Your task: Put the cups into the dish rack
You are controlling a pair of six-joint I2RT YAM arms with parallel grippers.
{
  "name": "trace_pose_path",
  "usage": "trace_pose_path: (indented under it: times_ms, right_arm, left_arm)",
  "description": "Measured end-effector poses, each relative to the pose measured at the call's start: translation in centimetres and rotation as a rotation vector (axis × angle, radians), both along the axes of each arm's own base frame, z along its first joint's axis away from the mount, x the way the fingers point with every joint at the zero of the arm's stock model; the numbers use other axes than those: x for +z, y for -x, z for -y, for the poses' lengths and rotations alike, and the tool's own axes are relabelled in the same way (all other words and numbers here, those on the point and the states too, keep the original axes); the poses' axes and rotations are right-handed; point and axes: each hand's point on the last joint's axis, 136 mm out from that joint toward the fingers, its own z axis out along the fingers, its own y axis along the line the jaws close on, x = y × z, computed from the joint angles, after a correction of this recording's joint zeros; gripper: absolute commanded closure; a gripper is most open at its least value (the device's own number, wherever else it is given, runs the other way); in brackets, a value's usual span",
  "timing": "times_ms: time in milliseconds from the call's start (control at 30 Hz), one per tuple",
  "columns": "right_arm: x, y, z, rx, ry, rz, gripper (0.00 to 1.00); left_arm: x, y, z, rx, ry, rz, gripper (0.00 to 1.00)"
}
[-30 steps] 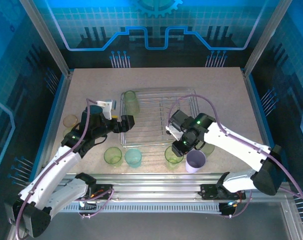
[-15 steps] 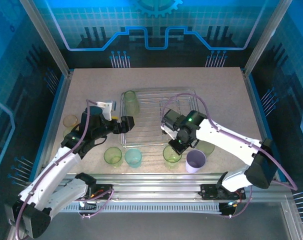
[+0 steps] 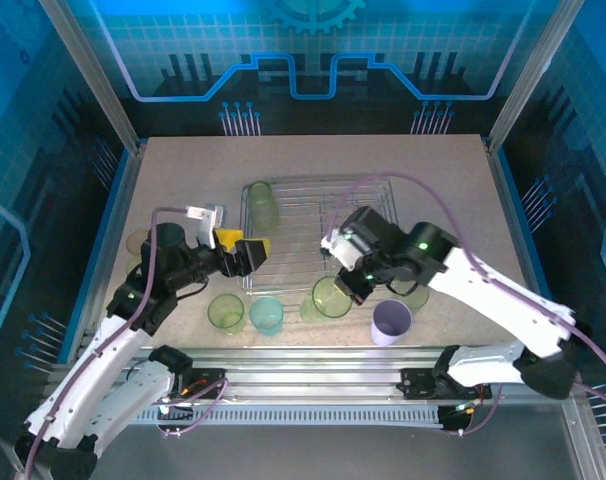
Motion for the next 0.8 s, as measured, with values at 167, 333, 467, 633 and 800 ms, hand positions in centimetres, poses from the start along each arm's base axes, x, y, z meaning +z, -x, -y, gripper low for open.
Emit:
trace_pose_path:
  times_ms: [167,333,467,633,800]
  right_arm:
    - [5.1,-2.6,3.4,-0.177,-0.3,0.061,1.0]
    - [8.7,-4.9,5.7,-0.309,-0.587,0.068,1.0]
    - [10.9,-5.8,5.1,-0.291,-0.775,0.022,1.0]
    - [13.0,-5.9,3.9,-0.212,-0.924,-0.036,1.0]
    - [14.9,-5.1,3.2,-0.137,-0.999,-0.061,1.0]
  left_arm:
    - [2.6,1.7,1.9,-0.151,0.088,0.055,0.01]
    - [5.6,2.8,3.3,-0.265,0.169,0.095,0.01]
    - [7.2,3.0,4.2,-0.334,0.228,0.099,0.01]
    - [7.6,2.5,5.2,-0.391,0.289,0.051,0.0]
    - [7.3,2.0,5.7,-0.417,0.318,0.001,0.0]
